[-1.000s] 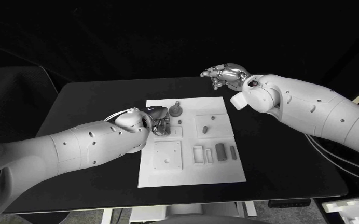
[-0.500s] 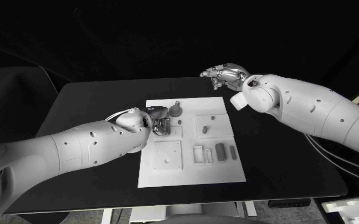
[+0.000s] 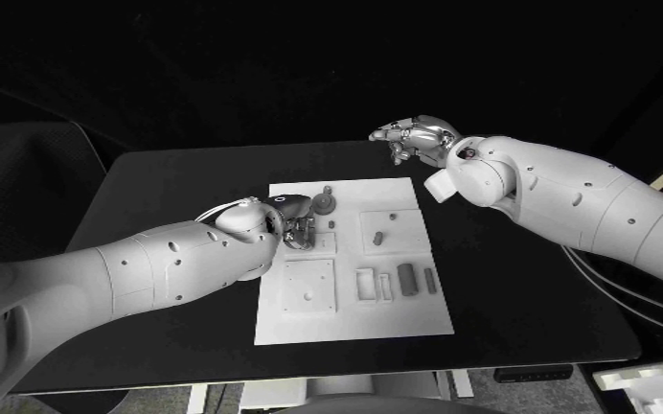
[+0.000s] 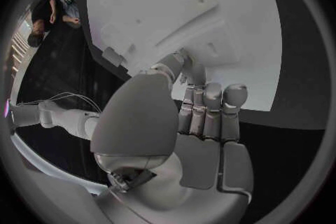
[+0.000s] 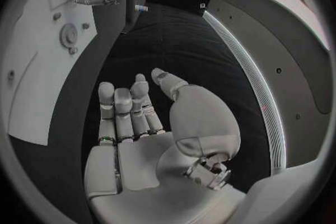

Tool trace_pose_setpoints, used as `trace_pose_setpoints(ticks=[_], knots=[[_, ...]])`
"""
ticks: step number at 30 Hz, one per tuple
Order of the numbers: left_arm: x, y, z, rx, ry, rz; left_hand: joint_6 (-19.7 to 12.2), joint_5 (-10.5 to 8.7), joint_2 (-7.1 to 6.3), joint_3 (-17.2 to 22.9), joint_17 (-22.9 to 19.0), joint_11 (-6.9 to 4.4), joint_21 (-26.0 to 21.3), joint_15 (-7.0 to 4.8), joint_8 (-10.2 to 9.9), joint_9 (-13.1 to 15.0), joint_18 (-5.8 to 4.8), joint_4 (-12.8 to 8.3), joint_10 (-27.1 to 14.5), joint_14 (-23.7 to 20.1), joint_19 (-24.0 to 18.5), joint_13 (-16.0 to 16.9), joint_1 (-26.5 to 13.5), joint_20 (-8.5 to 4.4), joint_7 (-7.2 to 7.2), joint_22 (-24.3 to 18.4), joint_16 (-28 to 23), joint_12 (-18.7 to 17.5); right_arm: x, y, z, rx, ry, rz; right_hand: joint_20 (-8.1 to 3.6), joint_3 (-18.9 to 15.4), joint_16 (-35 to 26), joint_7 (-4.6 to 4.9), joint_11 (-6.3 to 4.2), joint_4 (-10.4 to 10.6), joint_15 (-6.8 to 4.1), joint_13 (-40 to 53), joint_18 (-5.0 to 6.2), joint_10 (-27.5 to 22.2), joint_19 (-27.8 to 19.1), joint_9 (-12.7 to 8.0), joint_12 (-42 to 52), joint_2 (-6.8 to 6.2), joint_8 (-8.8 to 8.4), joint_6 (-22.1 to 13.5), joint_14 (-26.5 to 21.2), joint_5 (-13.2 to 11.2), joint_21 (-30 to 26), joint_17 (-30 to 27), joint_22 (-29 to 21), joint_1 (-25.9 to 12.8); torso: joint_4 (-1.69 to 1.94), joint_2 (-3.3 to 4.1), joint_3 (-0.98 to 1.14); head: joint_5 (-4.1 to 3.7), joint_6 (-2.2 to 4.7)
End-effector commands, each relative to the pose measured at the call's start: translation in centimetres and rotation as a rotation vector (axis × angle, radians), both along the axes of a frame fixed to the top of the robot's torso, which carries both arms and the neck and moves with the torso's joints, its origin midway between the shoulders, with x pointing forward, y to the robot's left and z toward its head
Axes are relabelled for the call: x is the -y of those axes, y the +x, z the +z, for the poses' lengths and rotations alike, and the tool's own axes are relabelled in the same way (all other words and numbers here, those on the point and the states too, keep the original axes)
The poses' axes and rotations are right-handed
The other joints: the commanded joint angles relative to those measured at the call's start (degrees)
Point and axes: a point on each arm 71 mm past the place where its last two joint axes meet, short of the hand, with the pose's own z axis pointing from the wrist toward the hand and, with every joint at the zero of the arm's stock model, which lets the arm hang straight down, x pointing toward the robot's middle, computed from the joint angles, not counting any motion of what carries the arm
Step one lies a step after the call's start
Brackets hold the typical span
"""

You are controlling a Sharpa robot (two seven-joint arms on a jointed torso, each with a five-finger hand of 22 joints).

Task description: Assemble the parts on the task board

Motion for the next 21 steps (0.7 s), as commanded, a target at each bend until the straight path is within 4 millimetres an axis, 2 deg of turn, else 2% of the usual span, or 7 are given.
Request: trace_pose_setpoints(ticks=[1, 21], knots=[[0.32, -0.13, -0.12, -0.009, 0.009, -0.014, 0.74, 0.2, 0.66, 0.27, 0.09, -0.05, 3.03, -0.17, 0.13, -0.09, 6.25, 0.09, 0.42, 0.4, -0.03, -0.08, 0.16, -0.32, 0.5, 0.06, 0.38, -0.2, -0.19, -0.07, 0.07, 0.002, 0.005, 0.017, -0.01, -0.01, 0.24, 0.27, -0.07, -0.32, -0.22, 0.09, 0.1, -0.31, -0.24, 0.02, 0.28, -0.44, 0.31, -0.15, 0.01, -0.15, 5.84, 0.09, -0.03, 0.06, 0.01, -0.02, 0.01, -0.01, -0.09], [0.53, -0.12, -0.37, -0.019, 0.016, -0.017, 0.76, 0.19, 0.69, 0.29, 0.09, -0.05, 3.03, -0.18, 0.12, -0.09, 6.25, 0.09, 0.47, 0.4, -0.01, -0.11, 0.11, -0.31, 0.5, 0.05, 0.4, -0.24, -0.23, -0.07, 0.07, 0.001, 0.005, 0.019, -0.02, 0.02, 0.26, 0.27, -0.07, -0.33, -0.23, 0.1, 0.11, -0.33, -0.24, 0.02, 0.31, -0.43, 0.33, -0.14, 0.0, -0.15, 5.85, 0.1, -0.03, 0.06, 0.0, -0.01, 0.0, -0.07, -0.2]])
